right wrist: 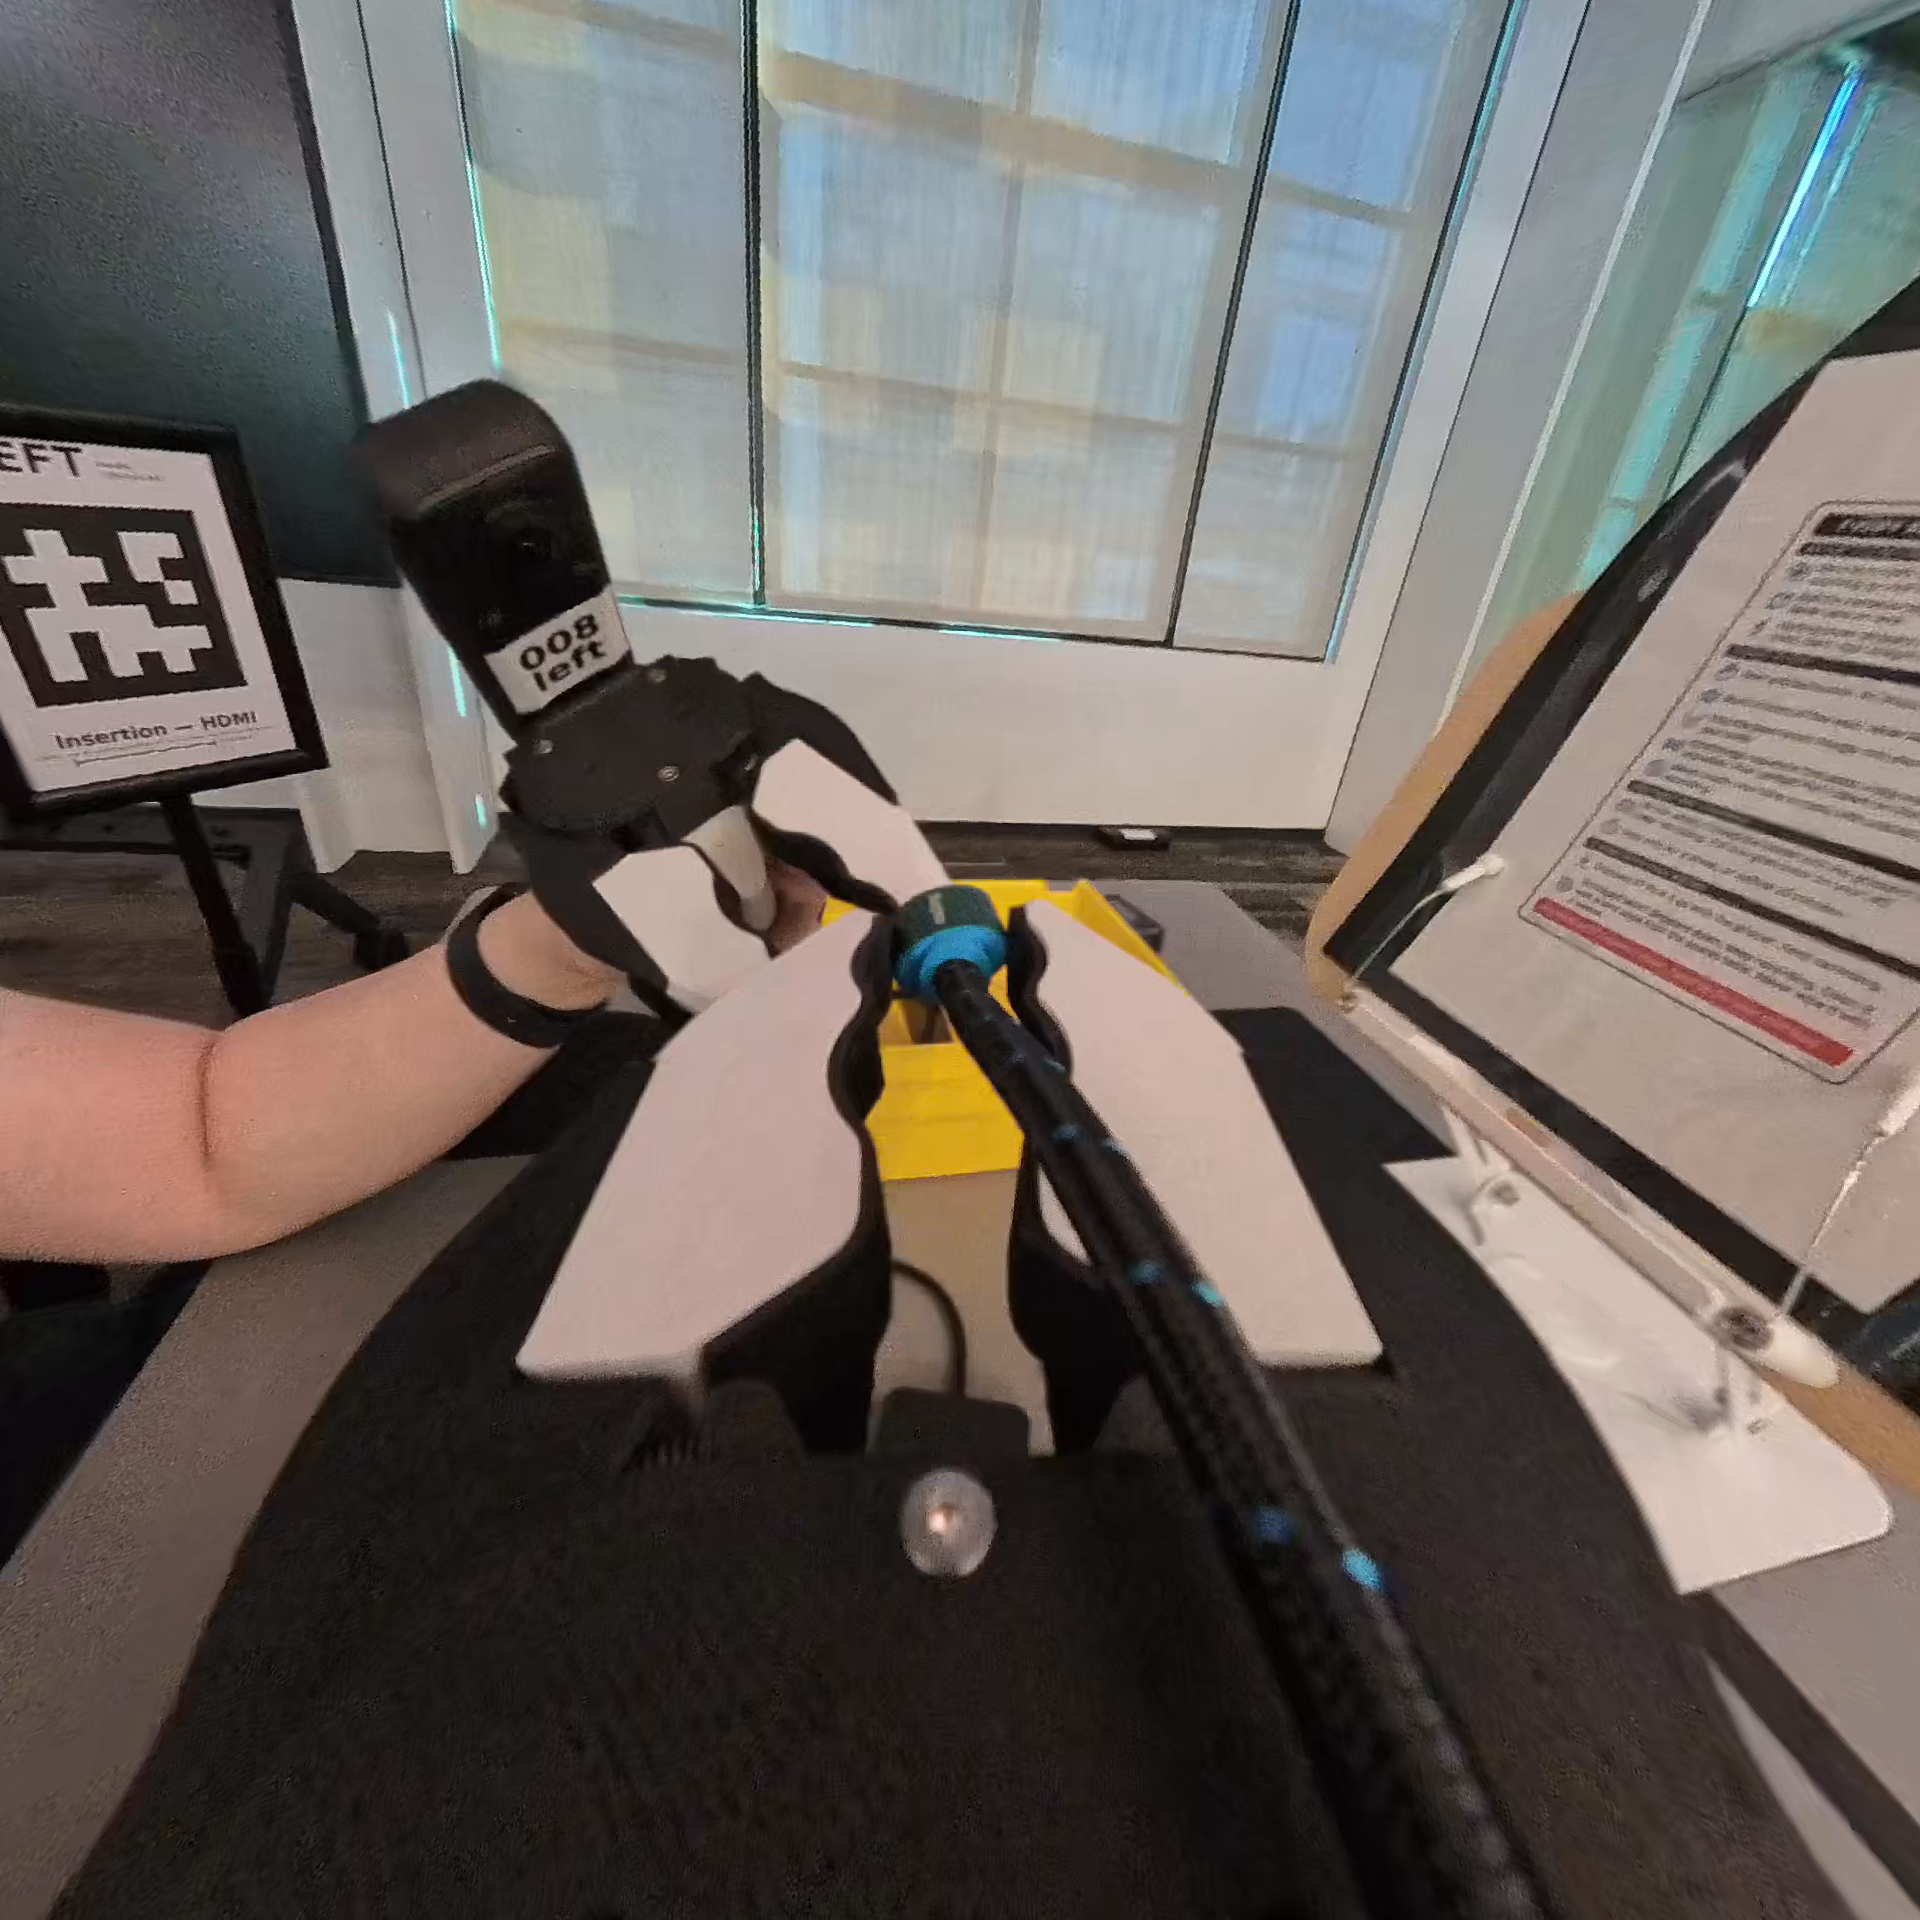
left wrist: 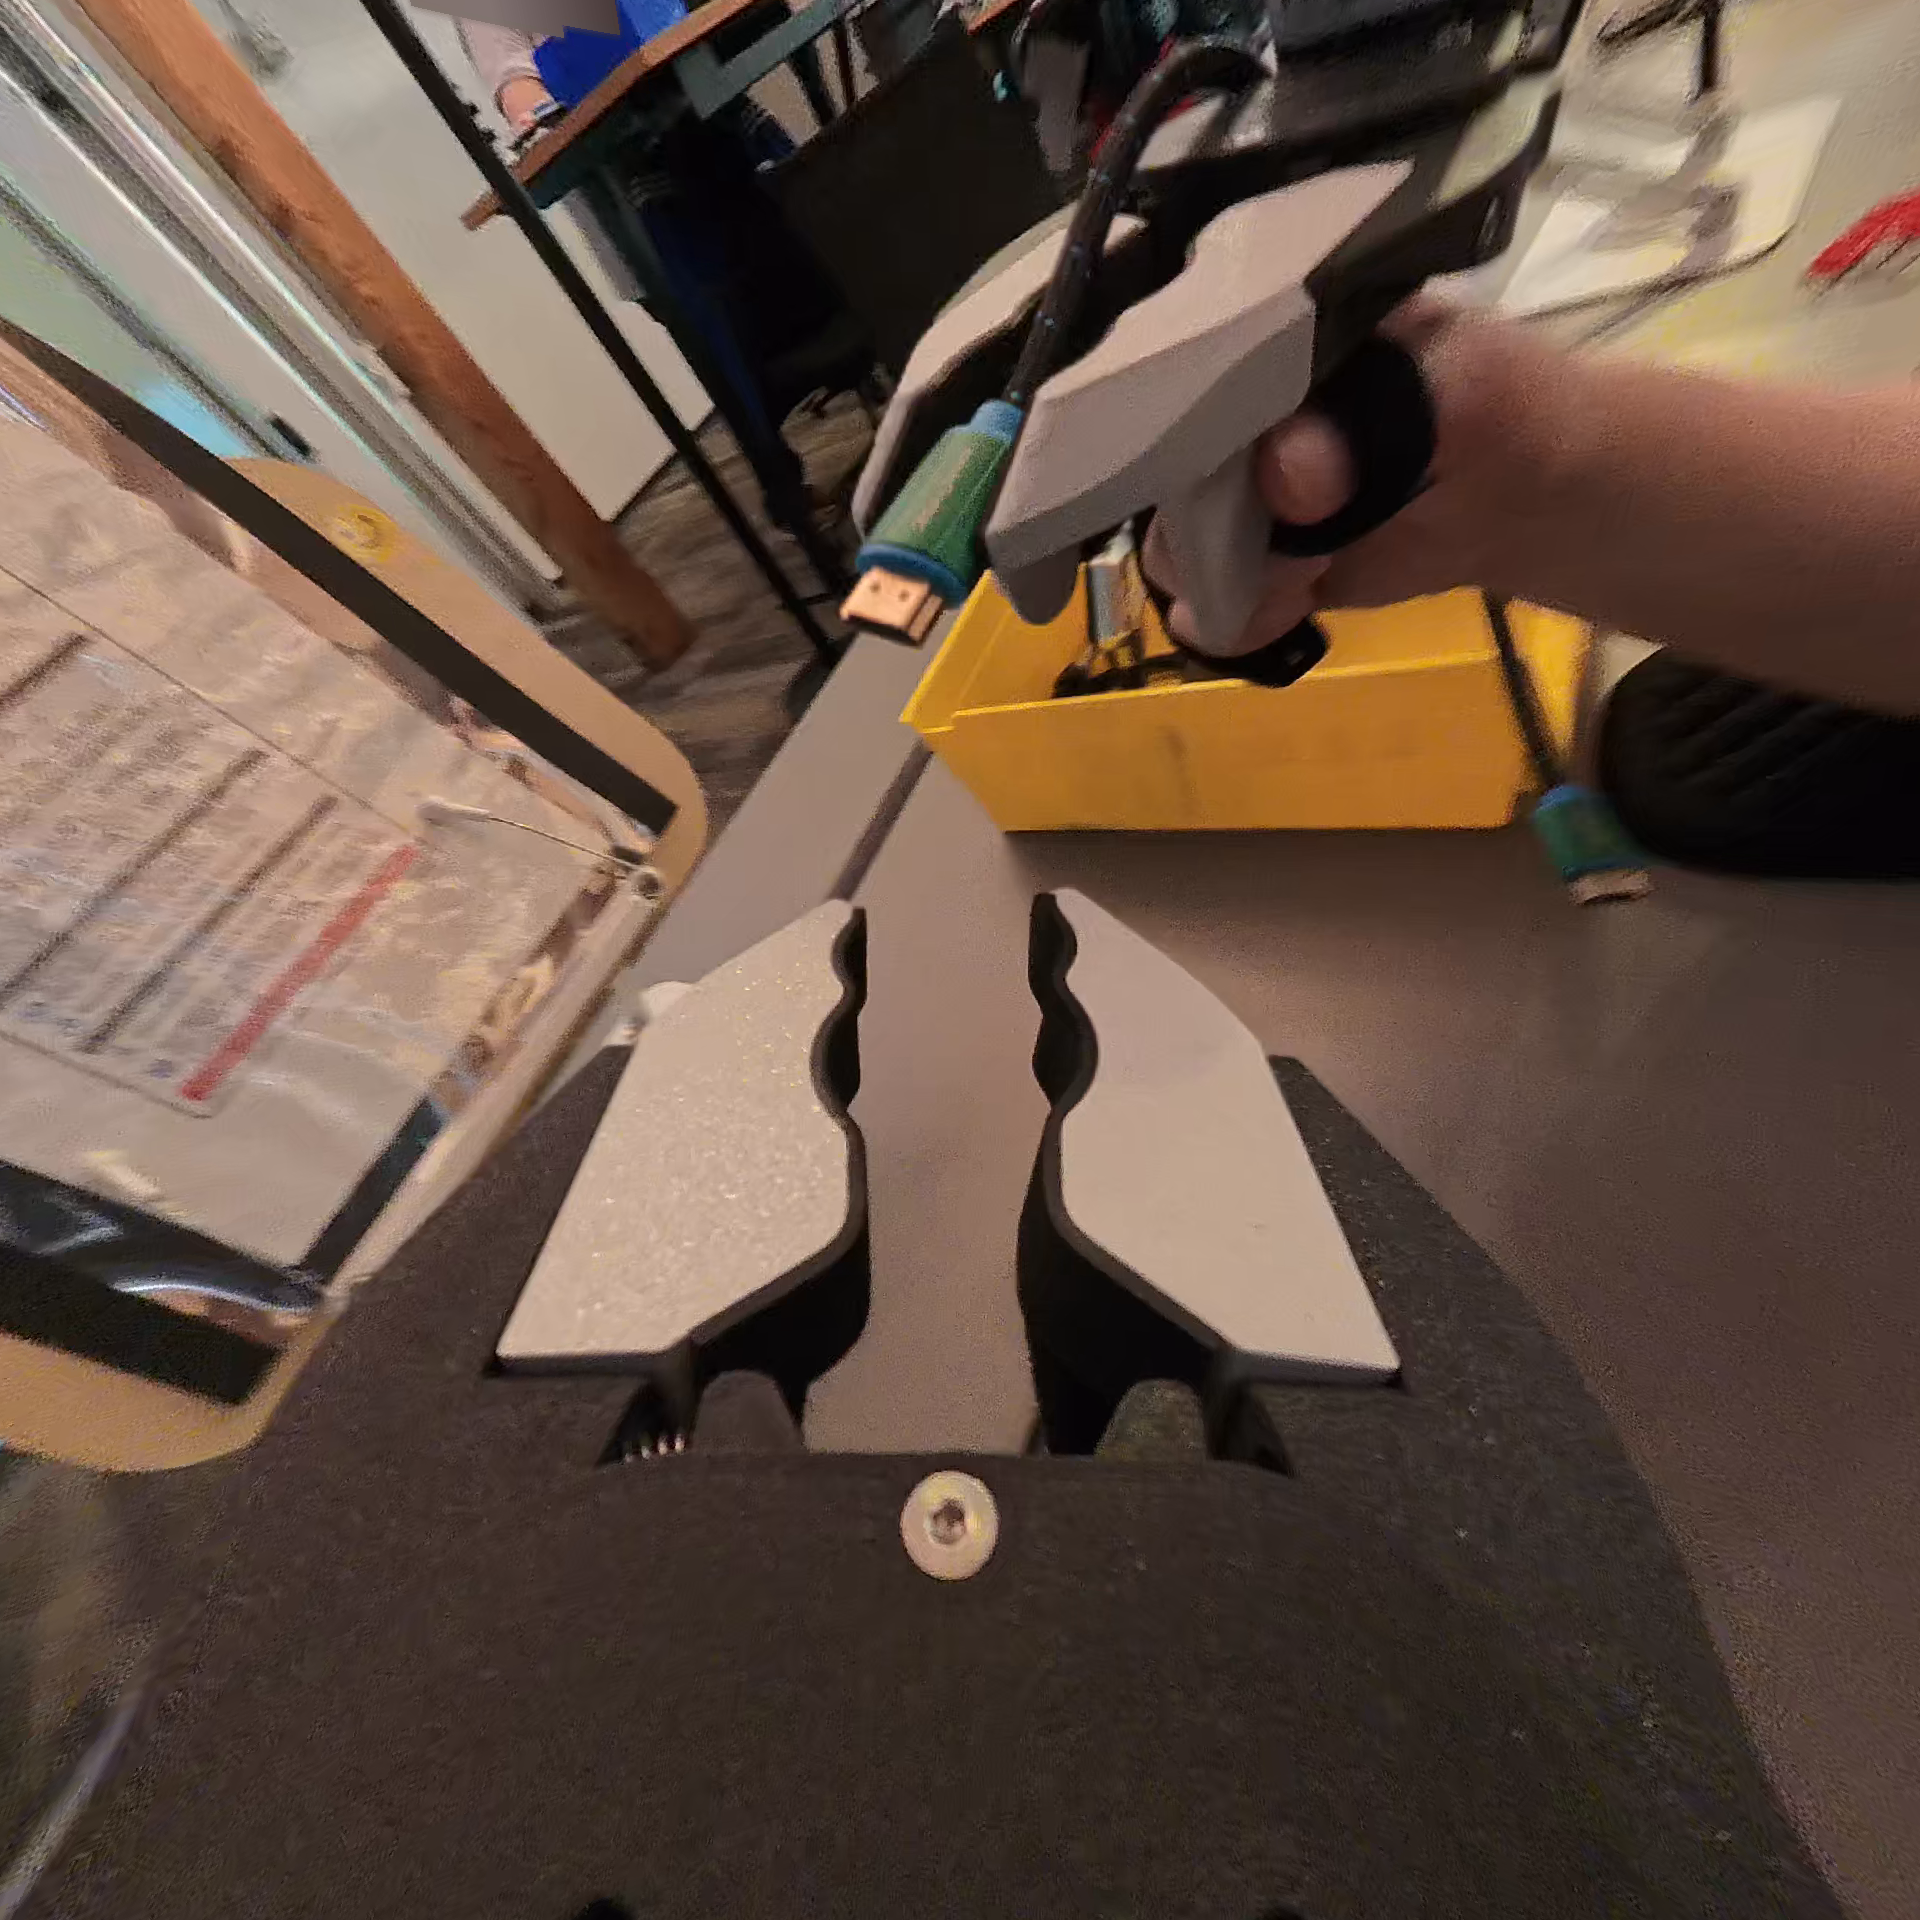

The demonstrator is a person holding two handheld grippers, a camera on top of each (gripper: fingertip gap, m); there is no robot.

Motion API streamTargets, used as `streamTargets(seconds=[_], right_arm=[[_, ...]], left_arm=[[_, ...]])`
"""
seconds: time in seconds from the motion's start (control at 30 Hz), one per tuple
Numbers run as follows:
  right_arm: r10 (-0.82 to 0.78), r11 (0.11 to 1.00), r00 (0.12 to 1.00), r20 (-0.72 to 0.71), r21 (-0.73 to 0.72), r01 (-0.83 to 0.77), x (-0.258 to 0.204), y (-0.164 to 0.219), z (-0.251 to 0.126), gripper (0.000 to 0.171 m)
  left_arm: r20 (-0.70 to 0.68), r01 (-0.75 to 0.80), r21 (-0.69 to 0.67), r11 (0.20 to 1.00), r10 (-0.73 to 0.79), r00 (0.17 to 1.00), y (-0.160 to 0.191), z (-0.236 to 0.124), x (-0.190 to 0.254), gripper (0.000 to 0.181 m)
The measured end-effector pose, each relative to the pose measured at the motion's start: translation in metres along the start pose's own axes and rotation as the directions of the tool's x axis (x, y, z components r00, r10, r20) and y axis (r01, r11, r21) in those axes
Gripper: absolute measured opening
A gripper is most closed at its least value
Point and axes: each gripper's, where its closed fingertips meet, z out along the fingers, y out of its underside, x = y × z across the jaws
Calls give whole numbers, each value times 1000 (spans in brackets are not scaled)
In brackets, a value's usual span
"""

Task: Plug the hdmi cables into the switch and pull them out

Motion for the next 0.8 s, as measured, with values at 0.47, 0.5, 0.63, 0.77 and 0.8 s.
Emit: streamTargets(seconds=[0.47,0.5,0.63,0.77,0.8], right_arm=[[342,938,924,169,-111,-327,-19,20,12,22],[353,934,921,168,-121,-336,-18,21,12,22],[398,915,899,181,-156,-373,-22,29,16,22],[423,902,886,189,-178,-392,-23,34,17,22],[425,900,885,189,-192,-391,-23,37,17,22]], left_arm=[[368,-474,-40,880,454,812,-17,1,-5,14],[373,-471,-36,881,449,812,-17,1,-6,20],[369,-525,-16,851,493,788,-21,0,1,23],[362,-594,-56,803,571,737,-16,4,6,11],[343,-594,-60,802,575,743,-14,5,8,11]])
